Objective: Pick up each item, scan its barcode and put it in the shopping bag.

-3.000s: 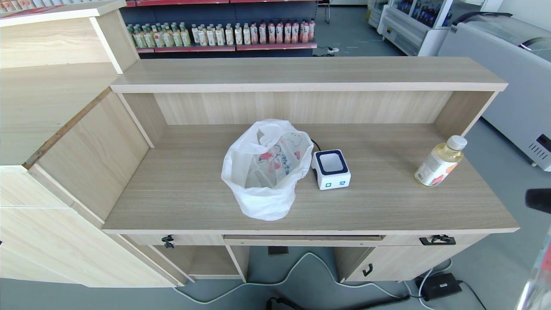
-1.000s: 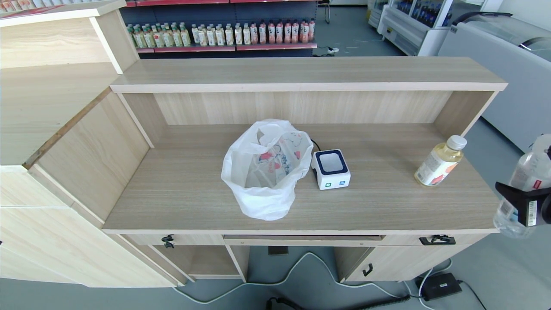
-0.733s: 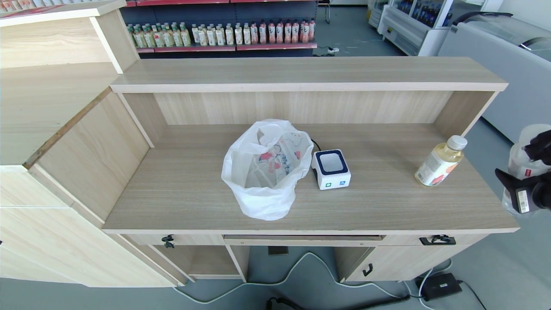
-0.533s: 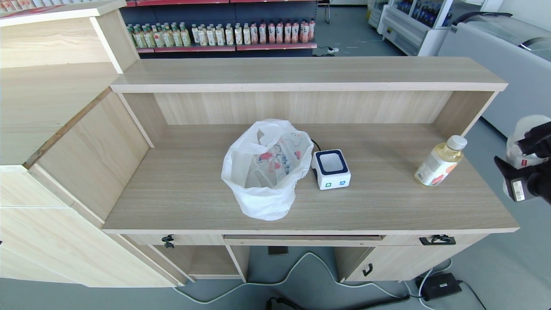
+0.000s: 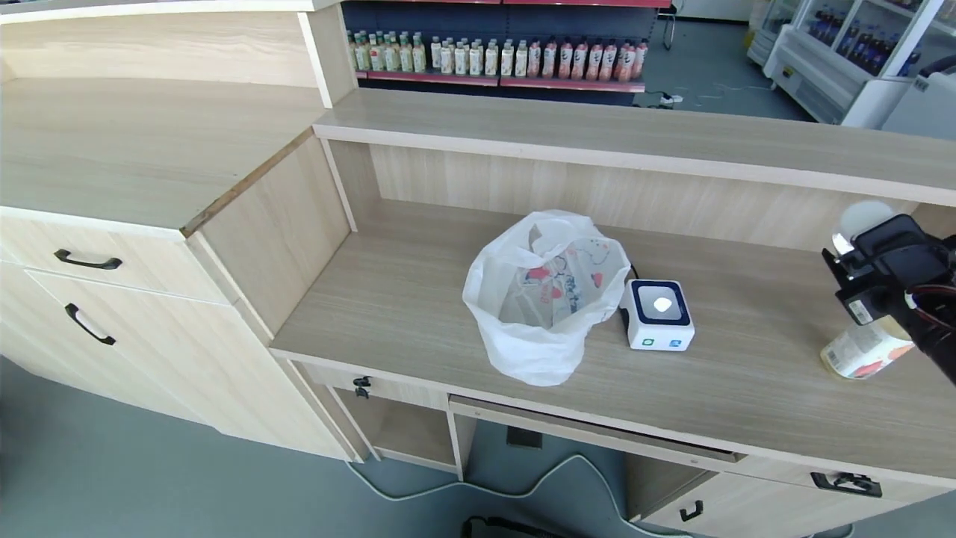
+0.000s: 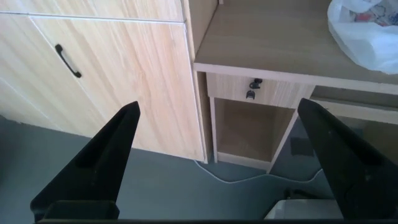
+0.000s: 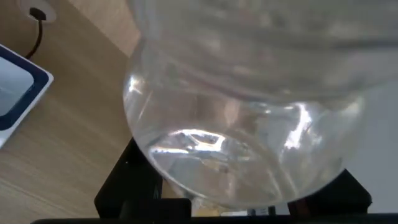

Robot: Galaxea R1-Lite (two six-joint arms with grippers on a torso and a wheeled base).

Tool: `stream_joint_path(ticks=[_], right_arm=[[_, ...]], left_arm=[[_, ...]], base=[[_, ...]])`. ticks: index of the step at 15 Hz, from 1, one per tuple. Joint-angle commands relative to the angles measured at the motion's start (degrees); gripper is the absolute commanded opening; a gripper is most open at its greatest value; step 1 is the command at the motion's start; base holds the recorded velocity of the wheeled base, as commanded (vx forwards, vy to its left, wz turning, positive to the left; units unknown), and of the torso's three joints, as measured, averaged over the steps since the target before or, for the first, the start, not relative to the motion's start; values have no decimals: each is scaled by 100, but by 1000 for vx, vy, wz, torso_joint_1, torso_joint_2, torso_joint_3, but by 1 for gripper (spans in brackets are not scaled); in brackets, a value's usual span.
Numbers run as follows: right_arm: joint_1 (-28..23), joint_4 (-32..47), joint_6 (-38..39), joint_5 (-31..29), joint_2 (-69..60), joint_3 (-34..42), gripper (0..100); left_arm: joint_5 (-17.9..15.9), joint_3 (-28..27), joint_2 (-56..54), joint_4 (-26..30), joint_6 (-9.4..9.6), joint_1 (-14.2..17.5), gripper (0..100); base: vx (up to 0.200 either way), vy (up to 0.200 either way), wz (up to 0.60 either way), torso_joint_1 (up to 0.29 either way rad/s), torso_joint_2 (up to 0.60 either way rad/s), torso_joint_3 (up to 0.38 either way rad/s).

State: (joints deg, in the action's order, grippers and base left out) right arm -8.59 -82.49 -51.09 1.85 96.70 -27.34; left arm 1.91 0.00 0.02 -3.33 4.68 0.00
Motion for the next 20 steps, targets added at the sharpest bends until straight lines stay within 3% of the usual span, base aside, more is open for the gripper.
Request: stream_joint_path(ticks=[1,5,12,15,20], right_arm=[[33,-417,-103,368,912,-377,0],[33,-751,-191,1309,1642,-772,0],[16,-751,-314,1423,2266,-869,0],[121,-751,-331,1933,2521,-1247,0],[323,-751,-323,2065,2890,-1880,0]], left_arm=[[2,0,-2,-1,-2,0,100],[2,0,-2,-1,-2,0,100],[11,0,-2,-1,-2,0,100],[2,0,-2,-1,-2,0,100],[2,0,-2,-1,-2,0,100]], base=[[0,0,600,-2,2,2],[0,0,0,0,0,0],[0,0,0,0,0,0],[0,0,0,0,0,0],[0,0,0,0,0,0]])
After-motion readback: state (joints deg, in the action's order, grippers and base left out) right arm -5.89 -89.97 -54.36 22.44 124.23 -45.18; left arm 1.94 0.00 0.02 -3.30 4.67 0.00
